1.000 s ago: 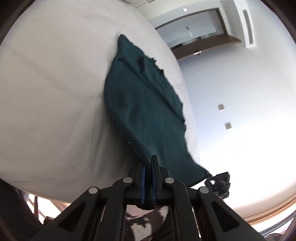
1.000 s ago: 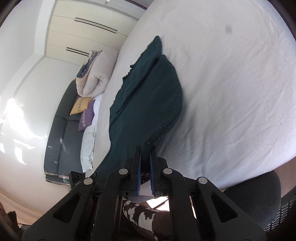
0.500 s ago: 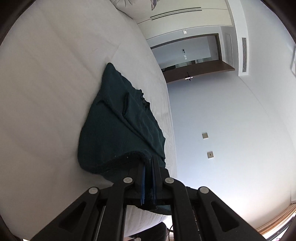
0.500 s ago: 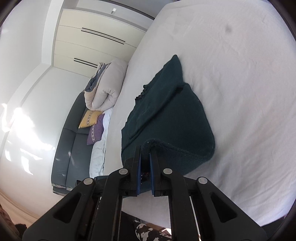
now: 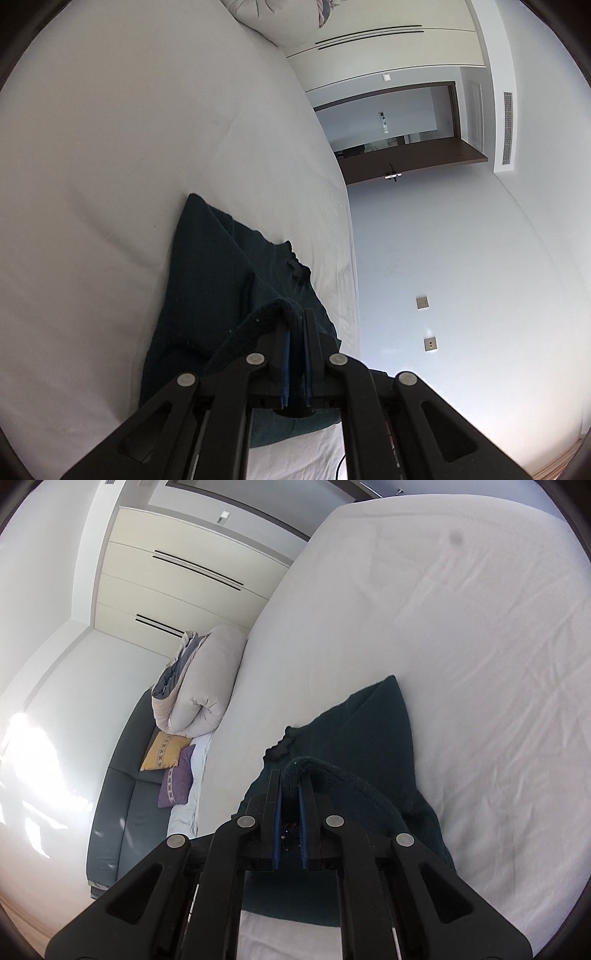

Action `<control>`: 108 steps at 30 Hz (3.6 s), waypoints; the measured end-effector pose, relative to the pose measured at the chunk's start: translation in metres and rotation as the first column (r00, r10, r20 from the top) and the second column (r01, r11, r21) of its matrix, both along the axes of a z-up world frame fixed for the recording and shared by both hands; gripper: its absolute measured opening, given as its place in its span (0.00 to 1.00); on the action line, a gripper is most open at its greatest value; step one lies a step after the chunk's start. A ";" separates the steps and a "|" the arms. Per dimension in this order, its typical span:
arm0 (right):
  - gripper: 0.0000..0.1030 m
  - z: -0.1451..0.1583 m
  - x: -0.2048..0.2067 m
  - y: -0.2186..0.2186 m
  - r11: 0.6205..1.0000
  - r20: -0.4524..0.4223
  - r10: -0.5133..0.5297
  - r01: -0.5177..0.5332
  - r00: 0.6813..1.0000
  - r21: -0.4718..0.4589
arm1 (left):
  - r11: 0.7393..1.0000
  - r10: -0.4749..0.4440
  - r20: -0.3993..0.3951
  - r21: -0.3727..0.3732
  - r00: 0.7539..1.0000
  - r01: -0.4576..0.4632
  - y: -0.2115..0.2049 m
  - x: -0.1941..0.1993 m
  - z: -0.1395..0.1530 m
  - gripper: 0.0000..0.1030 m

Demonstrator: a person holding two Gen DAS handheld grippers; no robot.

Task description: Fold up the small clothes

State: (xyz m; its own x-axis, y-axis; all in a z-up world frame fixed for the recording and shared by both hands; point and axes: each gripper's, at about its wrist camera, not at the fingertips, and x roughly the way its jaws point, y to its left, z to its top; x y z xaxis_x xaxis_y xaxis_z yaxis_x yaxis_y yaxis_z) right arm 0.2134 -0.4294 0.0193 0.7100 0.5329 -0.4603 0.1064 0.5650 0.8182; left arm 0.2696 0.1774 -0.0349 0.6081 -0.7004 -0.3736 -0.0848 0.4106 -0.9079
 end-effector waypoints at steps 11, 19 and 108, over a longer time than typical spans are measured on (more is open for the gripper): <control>0.07 -0.045 0.124 -0.001 0.995 -0.088 -0.102 0.100 0.991 -0.029 | 0.998 0.057 -0.109 -0.024 0.992 -0.060 0.007 0.070 -0.059 0.05; 0.40 -0.095 0.173 -0.004 0.984 -0.192 -0.175 0.175 0.966 -0.018 | 0.984 0.163 -0.161 -0.041 0.973 -0.172 0.033 0.069 -0.095 0.49; 0.11 -0.070 -0.028 0.041 0.844 -0.166 0.025 -0.110 0.986 -0.524 | 0.514 -0.173 -0.022 0.851 0.985 0.109 -0.093 -0.056 -0.041 0.05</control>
